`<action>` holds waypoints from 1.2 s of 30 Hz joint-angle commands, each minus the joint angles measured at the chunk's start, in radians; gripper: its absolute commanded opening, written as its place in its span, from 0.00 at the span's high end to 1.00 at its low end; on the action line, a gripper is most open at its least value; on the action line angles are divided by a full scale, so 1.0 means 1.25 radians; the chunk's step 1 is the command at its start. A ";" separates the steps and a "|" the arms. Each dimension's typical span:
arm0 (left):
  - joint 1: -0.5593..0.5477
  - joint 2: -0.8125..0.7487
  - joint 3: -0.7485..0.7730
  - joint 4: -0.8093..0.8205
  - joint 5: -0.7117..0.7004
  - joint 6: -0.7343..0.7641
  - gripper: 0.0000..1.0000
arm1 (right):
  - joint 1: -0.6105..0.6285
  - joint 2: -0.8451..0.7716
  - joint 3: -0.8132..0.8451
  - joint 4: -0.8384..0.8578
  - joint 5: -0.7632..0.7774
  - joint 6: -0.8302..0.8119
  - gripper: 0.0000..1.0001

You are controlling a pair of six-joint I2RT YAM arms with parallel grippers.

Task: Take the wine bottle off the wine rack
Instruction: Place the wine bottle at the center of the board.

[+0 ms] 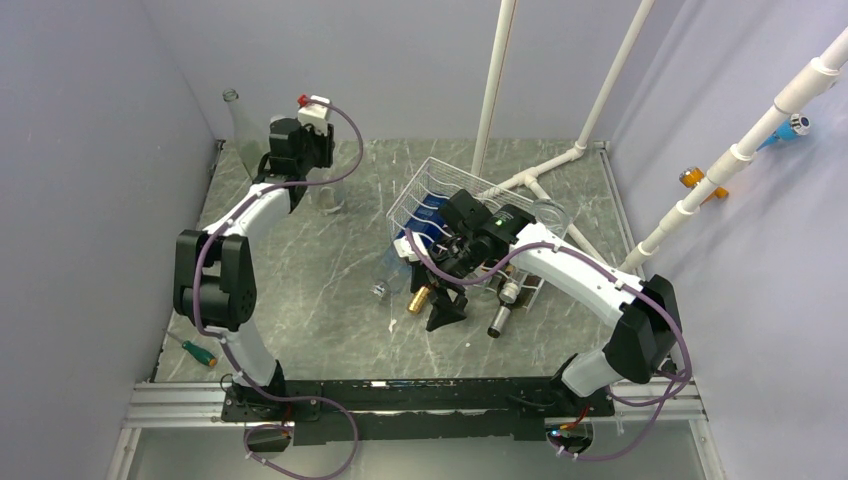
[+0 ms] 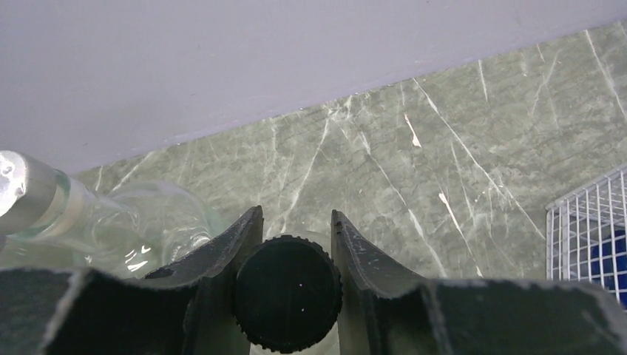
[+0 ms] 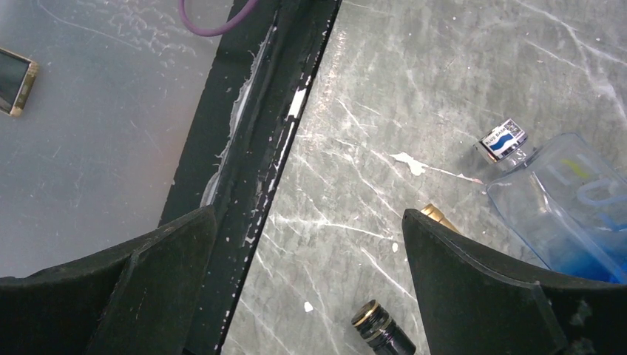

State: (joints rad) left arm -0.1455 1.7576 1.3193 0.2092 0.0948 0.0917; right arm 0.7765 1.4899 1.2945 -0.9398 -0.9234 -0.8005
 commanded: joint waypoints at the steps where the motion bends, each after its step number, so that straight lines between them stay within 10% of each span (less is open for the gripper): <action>1: -0.004 -0.048 0.067 0.208 -0.021 0.004 0.55 | -0.006 -0.011 -0.004 0.003 -0.013 -0.024 0.00; 19: 0.001 -0.327 -0.062 0.051 0.017 -0.122 0.02 | -0.018 -0.039 0.009 -0.044 -0.015 -0.062 0.00; 36: 0.099 -0.778 -0.416 -0.217 0.136 -0.333 0.00 | -0.041 -0.194 0.060 -0.207 0.072 -0.141 0.00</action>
State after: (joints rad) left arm -0.0257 0.8841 0.8719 -0.0025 0.2546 -0.2646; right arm 0.7414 1.3376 1.3121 -1.1416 -0.8852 -0.9478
